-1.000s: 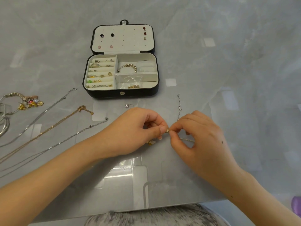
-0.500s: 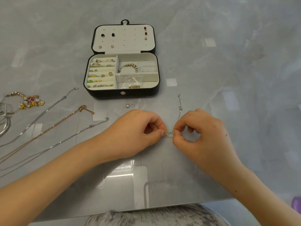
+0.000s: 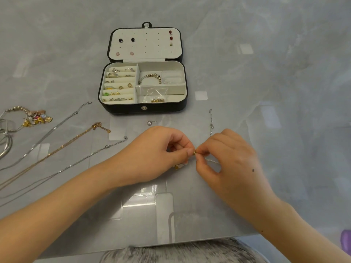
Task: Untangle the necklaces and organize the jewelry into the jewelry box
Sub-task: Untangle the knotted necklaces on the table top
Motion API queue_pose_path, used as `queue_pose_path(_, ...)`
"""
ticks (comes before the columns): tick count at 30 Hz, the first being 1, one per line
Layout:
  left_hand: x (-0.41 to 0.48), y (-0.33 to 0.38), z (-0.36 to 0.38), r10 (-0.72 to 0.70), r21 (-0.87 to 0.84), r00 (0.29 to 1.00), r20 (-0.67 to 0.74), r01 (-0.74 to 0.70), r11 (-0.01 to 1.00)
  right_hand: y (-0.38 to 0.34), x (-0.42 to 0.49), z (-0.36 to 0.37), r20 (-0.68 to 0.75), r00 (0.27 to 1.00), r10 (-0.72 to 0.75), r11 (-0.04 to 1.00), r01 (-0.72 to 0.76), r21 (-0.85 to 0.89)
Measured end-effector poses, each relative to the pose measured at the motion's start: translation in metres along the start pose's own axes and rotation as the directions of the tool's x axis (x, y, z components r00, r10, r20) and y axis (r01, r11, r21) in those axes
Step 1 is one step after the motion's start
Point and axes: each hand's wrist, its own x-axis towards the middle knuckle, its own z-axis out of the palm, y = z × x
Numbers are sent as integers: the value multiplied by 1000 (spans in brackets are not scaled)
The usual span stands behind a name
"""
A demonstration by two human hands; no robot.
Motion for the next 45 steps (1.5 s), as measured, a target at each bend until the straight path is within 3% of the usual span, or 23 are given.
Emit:
queue_pose_path(5, 0, 0, -1, 9, -6, 1000, 14, -9, 1000, -2, 2, -5, 66, 984, 165, 973, -173, 153)
queue_pose_path(8, 0, -1, -2, 3, -25, 1000, 17, -3, 1000, -3, 3, -11, 166, 939, 300, 904, -336, 266)
queue_pose_path(11, 1, -2, -3, -5, -64, 999, 36, 8, 998, -1, 4, -14, 242, 907, 345, 858, -409, 310)
queue_pose_path(21, 3, -3, -5, 9, -159, 999, 47, -1, 987, 1, 1, -15, 207, 939, 274, 912, -322, 253)
queue_pose_path(31, 1, -2, -7, 42, -186, 995, 86, -25, 982, 1, 5, -11, 221, 934, 279, 883, -340, 322)
queue_pose_path(42, 0, 0, -3, 25, -102, 999, 41, -21, 995, -4, 8, -13, 210, 940, 269, 888, -327, 325)
queue_pose_path(45, -1, 0, -3, 40, -59, 999, 14, -39, 998, -5, 9, -14, 237, 908, 346, 829, -414, 376)
